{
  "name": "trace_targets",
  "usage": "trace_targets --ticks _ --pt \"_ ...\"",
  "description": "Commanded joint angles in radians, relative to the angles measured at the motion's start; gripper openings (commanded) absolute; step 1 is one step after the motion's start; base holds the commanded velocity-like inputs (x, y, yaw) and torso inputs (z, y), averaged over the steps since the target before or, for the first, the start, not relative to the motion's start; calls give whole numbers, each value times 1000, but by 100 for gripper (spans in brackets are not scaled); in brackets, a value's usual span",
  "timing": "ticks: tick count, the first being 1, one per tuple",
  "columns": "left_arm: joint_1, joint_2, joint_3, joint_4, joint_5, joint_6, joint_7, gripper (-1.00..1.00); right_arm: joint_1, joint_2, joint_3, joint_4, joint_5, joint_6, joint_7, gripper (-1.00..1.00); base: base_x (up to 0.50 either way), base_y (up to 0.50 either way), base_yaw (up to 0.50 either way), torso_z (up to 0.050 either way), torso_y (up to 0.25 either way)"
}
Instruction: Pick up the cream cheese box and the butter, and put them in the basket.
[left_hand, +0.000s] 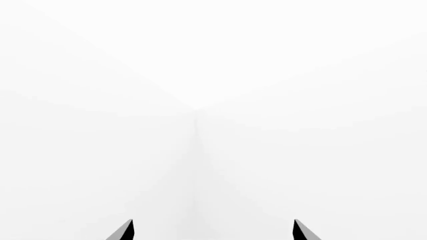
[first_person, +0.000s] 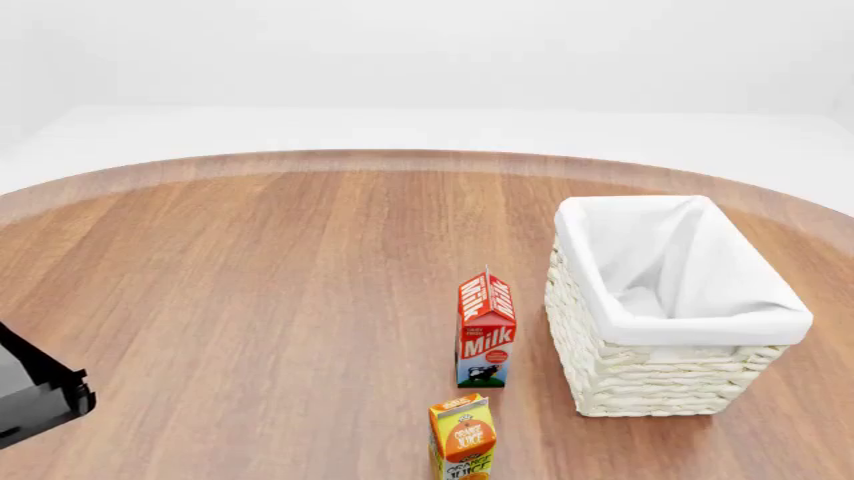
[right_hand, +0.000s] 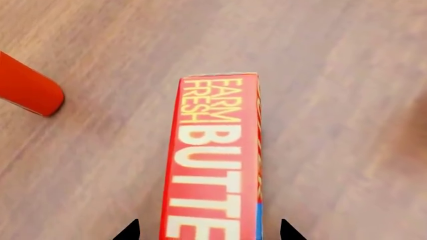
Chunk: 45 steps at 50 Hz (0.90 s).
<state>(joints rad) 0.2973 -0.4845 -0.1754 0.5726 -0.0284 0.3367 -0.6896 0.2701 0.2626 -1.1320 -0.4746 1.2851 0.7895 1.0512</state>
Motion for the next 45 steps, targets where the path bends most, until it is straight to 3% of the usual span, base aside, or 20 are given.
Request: trace_targets --ticks 1,23,24,45 --pt "3 23 -29 -4 4 7 19 100 4 -19 8 38 -36 -11 -66 100 0 0 0 0 0" --pt "3 22 -30 -6 2 10 18 100 14 -17 -23 91 -72 -13 -119 100 0 0 0 0 0" --pt "3 22 -30 -6 2 10 18 100 20 -16 -34 86 -93 -14 -126 -100 0 0 0 0 0" --pt "3 21 -30 -4 1 9 18 100 38 -14 -83 106 -194 -37 -173 -100 2 2 2 0 0"
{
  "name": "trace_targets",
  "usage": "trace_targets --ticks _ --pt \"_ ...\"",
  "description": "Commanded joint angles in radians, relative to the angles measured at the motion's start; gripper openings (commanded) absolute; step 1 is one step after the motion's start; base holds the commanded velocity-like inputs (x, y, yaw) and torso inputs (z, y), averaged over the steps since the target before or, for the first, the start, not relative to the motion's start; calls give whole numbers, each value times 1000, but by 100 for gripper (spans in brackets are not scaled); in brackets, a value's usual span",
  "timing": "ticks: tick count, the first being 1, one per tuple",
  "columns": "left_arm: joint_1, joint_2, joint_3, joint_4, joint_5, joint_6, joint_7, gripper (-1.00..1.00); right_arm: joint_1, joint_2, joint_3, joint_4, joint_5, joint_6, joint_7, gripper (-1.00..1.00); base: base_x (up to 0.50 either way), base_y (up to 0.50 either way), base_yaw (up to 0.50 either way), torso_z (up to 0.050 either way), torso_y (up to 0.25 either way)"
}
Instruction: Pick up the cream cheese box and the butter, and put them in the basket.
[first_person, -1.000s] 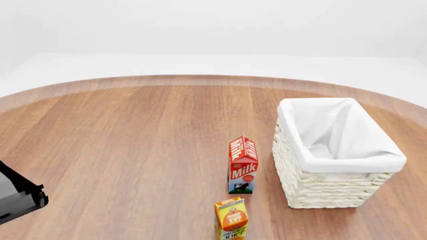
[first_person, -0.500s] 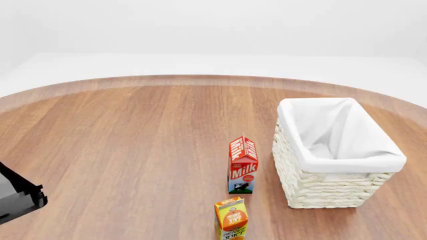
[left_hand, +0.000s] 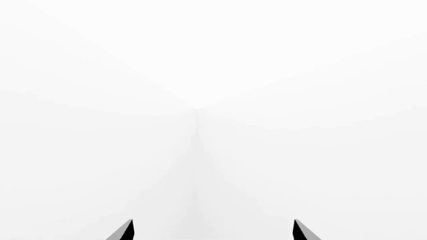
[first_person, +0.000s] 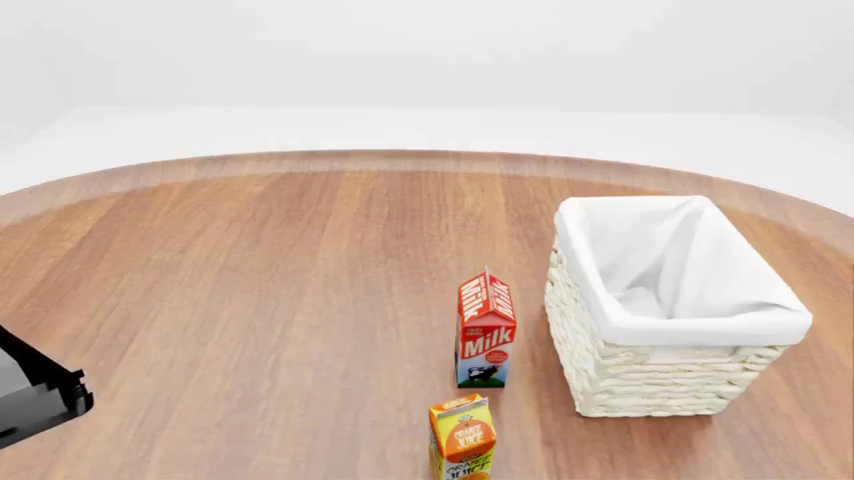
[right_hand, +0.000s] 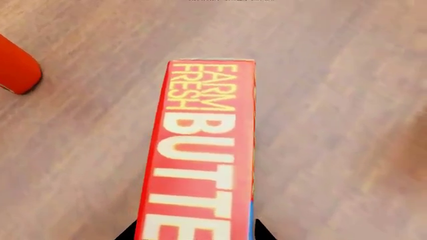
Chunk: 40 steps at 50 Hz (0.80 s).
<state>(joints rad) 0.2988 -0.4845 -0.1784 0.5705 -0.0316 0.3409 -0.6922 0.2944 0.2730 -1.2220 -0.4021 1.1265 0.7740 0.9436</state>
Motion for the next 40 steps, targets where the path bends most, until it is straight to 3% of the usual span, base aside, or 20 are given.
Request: trace_targets --ticks 1,7,11,16,26,32,40 --pt "2 21 -27 -2 4 4 21 100 14 -23 7 29 -36 -21 -63 -100 0 4 3 0 0" --pt "4 21 -31 -2 0 7 20 100 37 -13 42 -42 -18 -26 -23 -100 2 2 2 0 0" --pt "4 20 -30 -1 1 7 20 100 99 -6 91 -213 13 -1 92 -100 0 0 0 0 0" --pt "5 21 -30 0 3 7 20 100 233 -22 201 -425 158 40 307 -100 0 0 0 0 0" --pt "5 21 -31 2 4 7 19 100 497 -17 363 -596 430 0 560 -100 0 0 0 0 0" --pt "6 21 -30 6 6 5 20 100 568 35 428 -613 500 -38 589 -100 0 0 0 0 0" --pt "6 21 -29 14 10 -2 19 100 664 189 536 -620 586 -77 598 -100 0 0 0 0 1"
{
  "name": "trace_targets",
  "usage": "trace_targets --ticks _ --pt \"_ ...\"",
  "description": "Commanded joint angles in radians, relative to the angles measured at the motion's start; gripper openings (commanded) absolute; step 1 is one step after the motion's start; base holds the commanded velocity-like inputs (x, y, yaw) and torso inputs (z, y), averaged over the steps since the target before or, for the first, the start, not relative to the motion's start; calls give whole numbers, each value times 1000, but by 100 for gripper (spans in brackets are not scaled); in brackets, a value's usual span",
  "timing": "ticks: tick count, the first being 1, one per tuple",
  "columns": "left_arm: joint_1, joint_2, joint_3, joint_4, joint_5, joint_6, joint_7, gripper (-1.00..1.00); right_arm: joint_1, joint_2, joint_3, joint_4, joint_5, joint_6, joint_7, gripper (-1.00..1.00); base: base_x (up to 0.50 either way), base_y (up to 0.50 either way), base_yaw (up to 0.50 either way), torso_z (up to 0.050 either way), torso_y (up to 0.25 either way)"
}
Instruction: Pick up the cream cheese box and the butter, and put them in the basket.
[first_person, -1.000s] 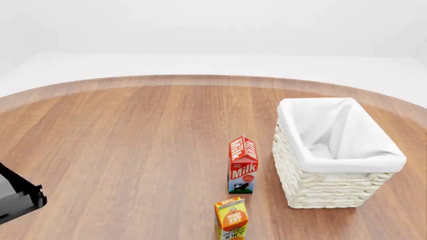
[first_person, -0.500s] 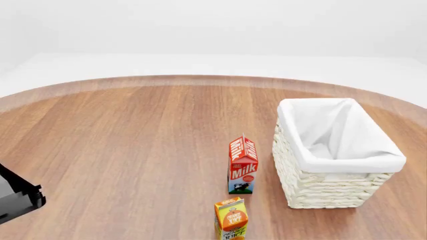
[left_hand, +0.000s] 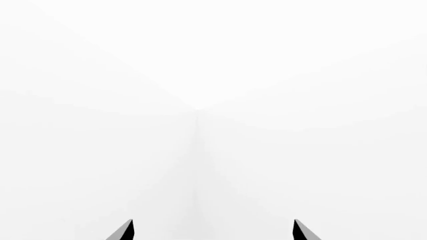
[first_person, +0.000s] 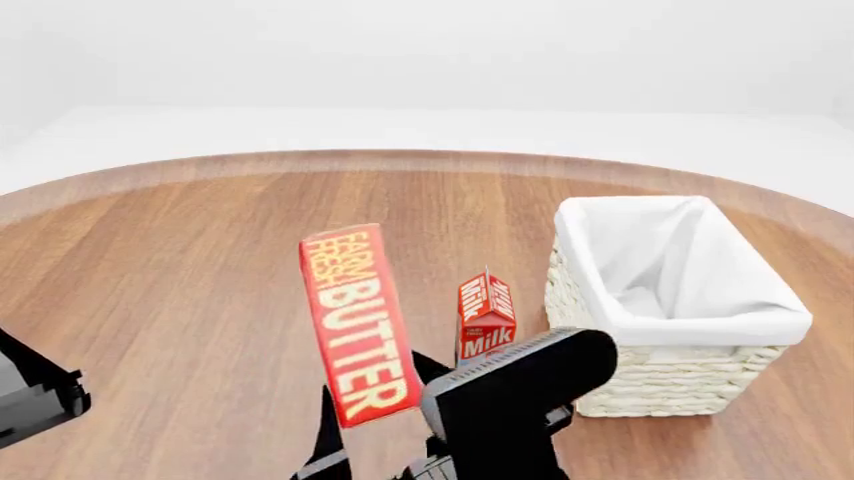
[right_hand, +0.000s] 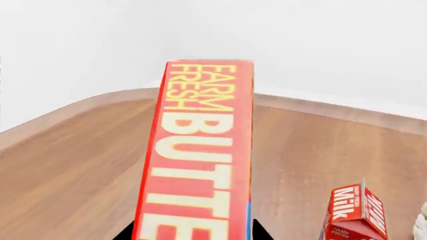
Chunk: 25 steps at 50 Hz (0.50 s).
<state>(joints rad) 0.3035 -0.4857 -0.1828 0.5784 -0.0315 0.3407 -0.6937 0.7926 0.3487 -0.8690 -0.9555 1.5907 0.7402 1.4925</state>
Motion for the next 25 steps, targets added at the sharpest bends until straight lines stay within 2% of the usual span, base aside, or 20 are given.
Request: trace_targets --ticks 1,8,16,21,25 --pt "2 21 -26 8 9 -3 21 100 171 134 193 -65 130 -46 46 -100 0 0 0 0 0" --pt "4 20 -28 21 10 -11 21 100 220 320 296 -44 164 -51 -3 -100 0 0 0 0 1" --pt "4 18 -30 35 11 -24 21 100 161 573 431 17 126 -53 -150 -100 0 0 0 0 1" --pt "-2 18 -21 36 16 -30 23 100 153 684 485 75 87 -40 -220 -100 0 0 0 0 0" --pt "-3 17 -16 42 18 -35 26 100 183 726 487 118 50 9 -280 -100 0 0 0 0 2"
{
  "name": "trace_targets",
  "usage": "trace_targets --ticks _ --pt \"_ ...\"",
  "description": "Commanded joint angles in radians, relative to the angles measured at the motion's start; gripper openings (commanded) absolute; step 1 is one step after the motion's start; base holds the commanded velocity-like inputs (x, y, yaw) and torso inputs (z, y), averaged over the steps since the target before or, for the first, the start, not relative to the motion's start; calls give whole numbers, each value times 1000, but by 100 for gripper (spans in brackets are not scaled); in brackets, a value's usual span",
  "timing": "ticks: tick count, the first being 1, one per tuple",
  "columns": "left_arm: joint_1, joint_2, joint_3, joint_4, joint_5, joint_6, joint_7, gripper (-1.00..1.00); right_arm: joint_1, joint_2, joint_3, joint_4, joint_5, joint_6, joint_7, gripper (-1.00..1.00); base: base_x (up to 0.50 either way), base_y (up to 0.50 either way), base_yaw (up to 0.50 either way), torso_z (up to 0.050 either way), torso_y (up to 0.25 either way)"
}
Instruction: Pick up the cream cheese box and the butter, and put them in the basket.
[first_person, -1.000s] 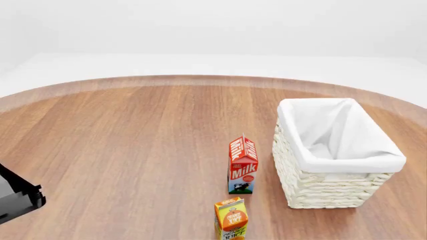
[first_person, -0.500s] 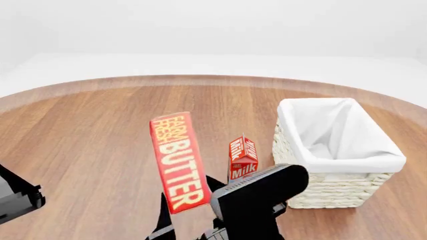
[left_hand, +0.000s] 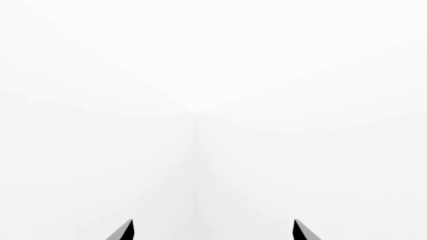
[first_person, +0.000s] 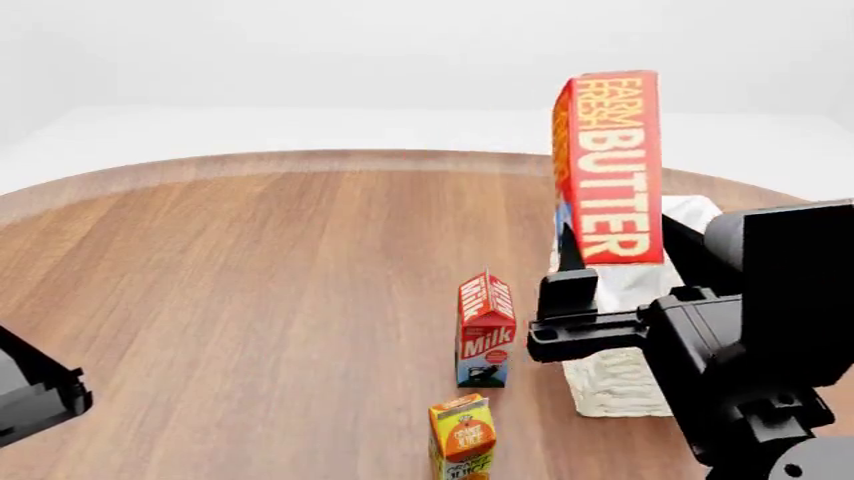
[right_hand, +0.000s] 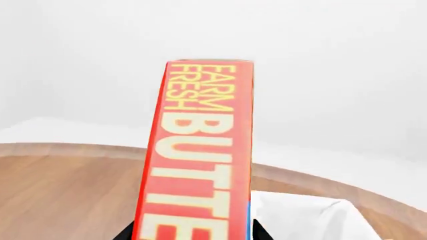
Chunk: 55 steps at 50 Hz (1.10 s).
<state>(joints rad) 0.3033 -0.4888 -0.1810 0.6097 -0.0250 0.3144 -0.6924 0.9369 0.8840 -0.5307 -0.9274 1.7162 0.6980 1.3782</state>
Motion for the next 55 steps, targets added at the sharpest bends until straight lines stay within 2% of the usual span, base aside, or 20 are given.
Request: trace_targets --ticks 1,8,18,27,34,38,46,55 --pt "-3 21 -16 9 9 -6 25 100 48 202 149 121 -87 65 -192 -100 0 0 0 0 0" --pt "0 19 -2 31 16 -14 32 100 118 202 123 223 -159 140 -304 -100 0 0 0 0 1" --pt "-12 10 34 46 31 -39 53 100 279 113 43 446 -286 255 -469 -100 0 0 0 1 1" --pt "-14 8 56 61 40 -50 64 100 455 32 -52 694 -375 367 -706 -100 0 0 0 0 1" --pt "-20 5 66 66 52 -59 70 100 562 -45 -134 908 -520 364 -870 -100 0 0 0 1 1" --pt "-23 6 72 55 53 -57 70 100 634 -71 -237 1023 -657 343 -1027 -100 0 0 0 0 3" --pt "-34 10 97 48 65 -66 77 100 682 -122 -312 1223 -768 307 -1123 -100 0 0 0 0 1" --pt "-40 11 119 51 75 -75 84 100 656 -163 -368 1311 -806 273 -1208 -100 0 0 0 0 2"
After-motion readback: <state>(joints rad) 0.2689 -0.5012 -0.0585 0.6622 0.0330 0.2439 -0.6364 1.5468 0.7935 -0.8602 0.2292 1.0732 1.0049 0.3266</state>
